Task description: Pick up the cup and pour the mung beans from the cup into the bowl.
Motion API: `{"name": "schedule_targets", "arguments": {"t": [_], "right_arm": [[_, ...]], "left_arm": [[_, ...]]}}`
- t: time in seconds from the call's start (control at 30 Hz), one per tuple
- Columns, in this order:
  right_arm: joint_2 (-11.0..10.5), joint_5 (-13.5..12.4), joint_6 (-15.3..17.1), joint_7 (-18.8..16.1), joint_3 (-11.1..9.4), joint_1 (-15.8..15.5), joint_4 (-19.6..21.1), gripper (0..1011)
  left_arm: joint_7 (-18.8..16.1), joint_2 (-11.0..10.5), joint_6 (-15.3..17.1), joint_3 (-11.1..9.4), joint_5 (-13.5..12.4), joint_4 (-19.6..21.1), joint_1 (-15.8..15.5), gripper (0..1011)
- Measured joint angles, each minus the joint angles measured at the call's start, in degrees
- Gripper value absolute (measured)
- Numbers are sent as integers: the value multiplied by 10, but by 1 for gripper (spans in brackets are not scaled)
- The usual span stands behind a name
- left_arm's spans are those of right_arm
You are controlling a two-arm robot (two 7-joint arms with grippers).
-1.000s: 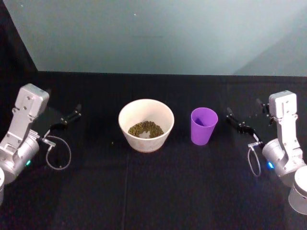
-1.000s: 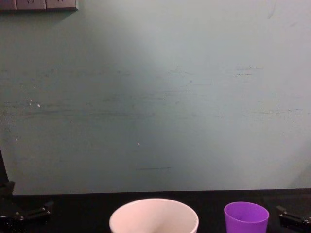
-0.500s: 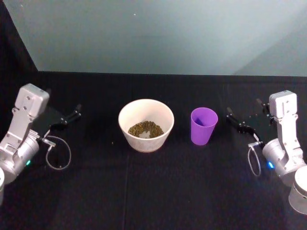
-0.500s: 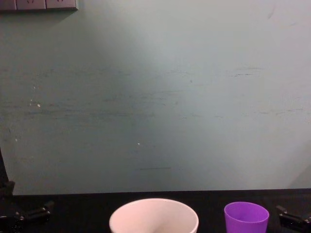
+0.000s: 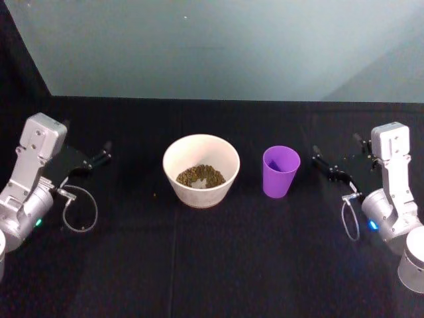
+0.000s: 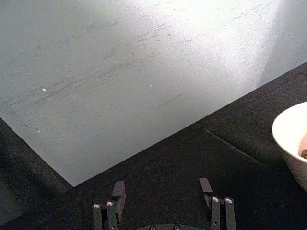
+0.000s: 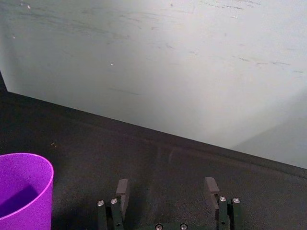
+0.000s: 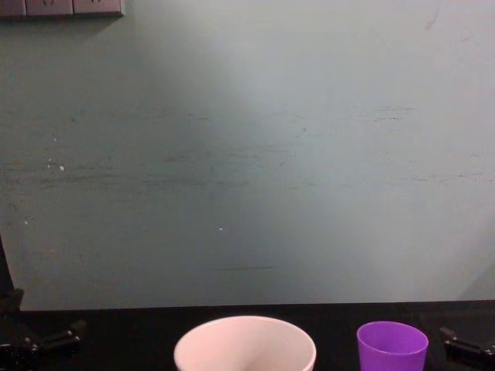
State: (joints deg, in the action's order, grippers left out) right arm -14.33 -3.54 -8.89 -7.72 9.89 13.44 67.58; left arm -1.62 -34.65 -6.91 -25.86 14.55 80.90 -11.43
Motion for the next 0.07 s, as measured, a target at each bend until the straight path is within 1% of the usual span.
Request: {"name": "schedule_targets", "arguments": {"t": [0.07], "right_arm": [[0, 0, 0, 0, 0, 0, 0, 1003]], "left_arm": [[0, 0, 0, 0, 0, 0, 0, 1000]]}}
